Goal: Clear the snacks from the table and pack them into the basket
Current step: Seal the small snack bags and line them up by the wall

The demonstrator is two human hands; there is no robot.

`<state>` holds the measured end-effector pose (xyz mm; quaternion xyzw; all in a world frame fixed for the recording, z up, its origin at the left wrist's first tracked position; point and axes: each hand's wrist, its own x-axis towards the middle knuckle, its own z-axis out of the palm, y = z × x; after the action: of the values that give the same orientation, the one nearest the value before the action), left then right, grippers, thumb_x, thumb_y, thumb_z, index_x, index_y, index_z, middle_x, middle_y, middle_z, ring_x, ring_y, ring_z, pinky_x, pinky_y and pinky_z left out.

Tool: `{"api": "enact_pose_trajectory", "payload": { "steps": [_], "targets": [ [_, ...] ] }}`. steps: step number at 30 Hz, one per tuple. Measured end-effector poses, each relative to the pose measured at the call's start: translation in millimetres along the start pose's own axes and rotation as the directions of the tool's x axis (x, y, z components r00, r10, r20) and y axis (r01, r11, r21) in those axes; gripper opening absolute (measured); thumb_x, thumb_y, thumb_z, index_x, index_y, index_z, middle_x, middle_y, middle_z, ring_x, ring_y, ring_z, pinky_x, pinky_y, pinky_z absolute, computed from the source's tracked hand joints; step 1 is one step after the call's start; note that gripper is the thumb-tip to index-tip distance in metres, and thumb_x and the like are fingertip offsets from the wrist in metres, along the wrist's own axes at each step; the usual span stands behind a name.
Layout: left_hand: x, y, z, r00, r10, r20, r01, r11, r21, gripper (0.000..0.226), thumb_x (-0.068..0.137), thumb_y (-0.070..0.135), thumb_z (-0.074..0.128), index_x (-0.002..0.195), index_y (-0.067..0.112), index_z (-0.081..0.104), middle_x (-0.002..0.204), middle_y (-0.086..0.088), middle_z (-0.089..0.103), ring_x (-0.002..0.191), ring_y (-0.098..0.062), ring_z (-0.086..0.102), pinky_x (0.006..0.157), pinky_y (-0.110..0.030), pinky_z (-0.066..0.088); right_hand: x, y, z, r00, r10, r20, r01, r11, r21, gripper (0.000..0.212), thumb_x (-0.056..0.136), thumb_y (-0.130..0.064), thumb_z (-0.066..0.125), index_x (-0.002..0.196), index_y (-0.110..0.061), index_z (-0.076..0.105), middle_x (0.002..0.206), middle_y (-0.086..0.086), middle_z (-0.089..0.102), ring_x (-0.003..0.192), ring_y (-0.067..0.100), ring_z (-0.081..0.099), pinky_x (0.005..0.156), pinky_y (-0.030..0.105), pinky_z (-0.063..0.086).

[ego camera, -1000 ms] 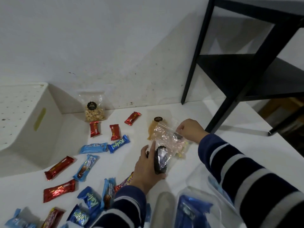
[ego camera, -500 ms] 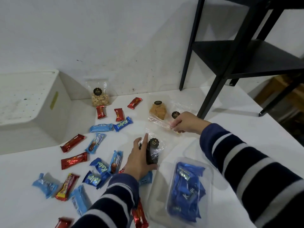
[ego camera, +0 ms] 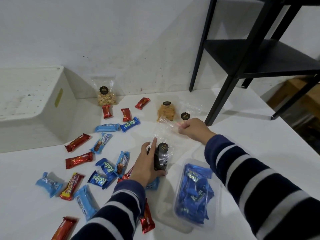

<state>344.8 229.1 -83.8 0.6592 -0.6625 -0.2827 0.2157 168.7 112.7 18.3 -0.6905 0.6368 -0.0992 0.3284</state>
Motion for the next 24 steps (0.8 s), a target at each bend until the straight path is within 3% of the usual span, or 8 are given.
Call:
{"api": "enact_pose_trajectory", "payload": {
  "steps": [3, 6, 9, 11, 12, 17, 21, 24],
  "targets": [
    [-0.5, -0.5, -0.1, 1.0, -0.012, 0.002, 0.012, 1.0, -0.005, 0.128, 0.061, 0.04, 0.086, 0.151, 0.033, -0.005, 0.149, 0.004, 0.008, 0.132, -0.025, 0.038, 0.104, -0.035, 0.042, 3.8, -3.0, 3.6, 1.0, 0.018, -0.011, -0.019, 0.999, -0.04, 0.01, 0.086, -0.024, 0.066, 0.082, -0.019, 0.073, 0.107, 0.001, 0.071, 0.102, 0.023, 0.063, 0.09, 0.032, 0.049],
    [-0.2, -0.6, -0.1, 1.0, -0.023, 0.0, 0.023, 1.0, -0.014, 0.129, 0.06, 0.041, 0.086, 0.151, 0.034, -0.005, 0.149, 0.005, 0.007, 0.132, -0.025, 0.038, 0.103, -0.034, 0.042, 3.3, -6.1, 4.6, 0.998, 0.031, -0.06, -0.034, 0.998, -0.06, 0.016, 0.084, -0.026, 0.069, 0.069, -0.033, 0.066, 0.103, -0.005, 0.07, 0.103, 0.021, 0.061, 0.096, 0.041, 0.048],
    [1.2, 0.1, 0.0, 0.999, -0.039, -0.009, 0.038, 0.999, -0.027, 0.13, 0.06, 0.041, 0.087, 0.151, 0.034, -0.005, 0.149, 0.006, 0.007, 0.133, -0.025, 0.037, 0.102, -0.034, 0.043, 2.4, -10.8, 4.7, 1.0, 0.019, -0.022, -0.02, 1.0, -0.022, 0.008, 0.085, -0.027, 0.066, 0.079, -0.025, 0.071, 0.1, 0.002, 0.068, 0.103, 0.027, 0.062, 0.094, 0.045, 0.049],
    [2.2, 0.0, 0.1, 0.999, -0.044, -0.006, 0.044, 0.998, -0.034, 0.13, 0.059, 0.041, 0.087, 0.15, 0.034, -0.006, 0.149, 0.008, 0.007, 0.133, -0.025, 0.036, 0.102, -0.036, 0.044, 3.7, -14.7, 6.1, 1.0, 0.002, 0.031, -0.002, 1.0, 0.005, 0.032, 0.087, -0.024, 0.063, 0.102, 0.004, 0.068, 0.107, 0.022, 0.066, 0.103, 0.037, 0.061, 0.092, 0.046, 0.049],
    [2.5, 0.2, -0.1, 0.999, -0.045, -0.004, 0.044, 0.999, -0.032, 0.13, 0.059, 0.041, 0.087, 0.15, 0.034, -0.005, 0.149, 0.009, 0.006, 0.134, -0.025, 0.036, 0.102, -0.035, 0.044, 3.2, -17.6, 7.1, 0.999, -0.001, 0.041, 0.0, 1.0, 0.021, 0.036, 0.087, -0.022, 0.062, 0.105, 0.009, 0.064, 0.111, 0.026, 0.064, 0.098, 0.038, 0.061, 0.088, 0.043, 0.049],
    [3.6, 0.4, -1.6, 0.998, -0.062, 0.009, 0.062, 0.998, -0.023, 0.13, 0.057, 0.042, 0.087, 0.15, 0.036, -0.004, 0.149, 0.011, 0.005, 0.134, -0.024, 0.035, 0.1, -0.037, 0.045, 9.0, -19.8, 13.5, 0.999, 0.043, -0.031, -0.042, 0.999, 0.027, 0.012, 0.086, -0.029, 0.065, 0.074, -0.03, 0.065, 0.102, -0.003, 0.069, 0.101, 0.022, 0.06, 0.096, 0.046, 0.046],
    [4.8, 0.5, -1.2, 0.997, -0.075, 0.018, 0.076, 0.997, -0.021, 0.132, 0.057, 0.043, 0.087, 0.149, 0.036, -0.006, 0.149, 0.012, 0.005, 0.135, -0.024, 0.034, 0.102, -0.04, 0.044, 10.4, -21.6, 13.5, 0.999, 0.029, -0.027, -0.028, 0.999, 0.015, 0.007, 0.086, -0.027, 0.062, 0.085, -0.023, 0.067, 0.096, -0.002, 0.065, 0.098, 0.022, 0.06, 0.093, 0.041, 0.049],
    [5.7, 0.4, -1.3, 0.997, -0.074, 0.021, 0.075, 0.997, -0.017, 0.132, 0.058, 0.043, 0.087, 0.149, 0.035, -0.008, 0.149, 0.012, 0.005, 0.136, -0.024, 0.033, 0.104, -0.039, 0.043, 9.5, -26.9, 12.5, 0.999, -0.009, 0.034, 0.008, 1.0, 0.027, 0.015, 0.087, -0.025, 0.062, 0.096, -0.014, 0.067, 0.087, 0.0, 0.056, 0.088, 0.02, 0.055, 0.079, 0.029, 0.045]
  ]
}}
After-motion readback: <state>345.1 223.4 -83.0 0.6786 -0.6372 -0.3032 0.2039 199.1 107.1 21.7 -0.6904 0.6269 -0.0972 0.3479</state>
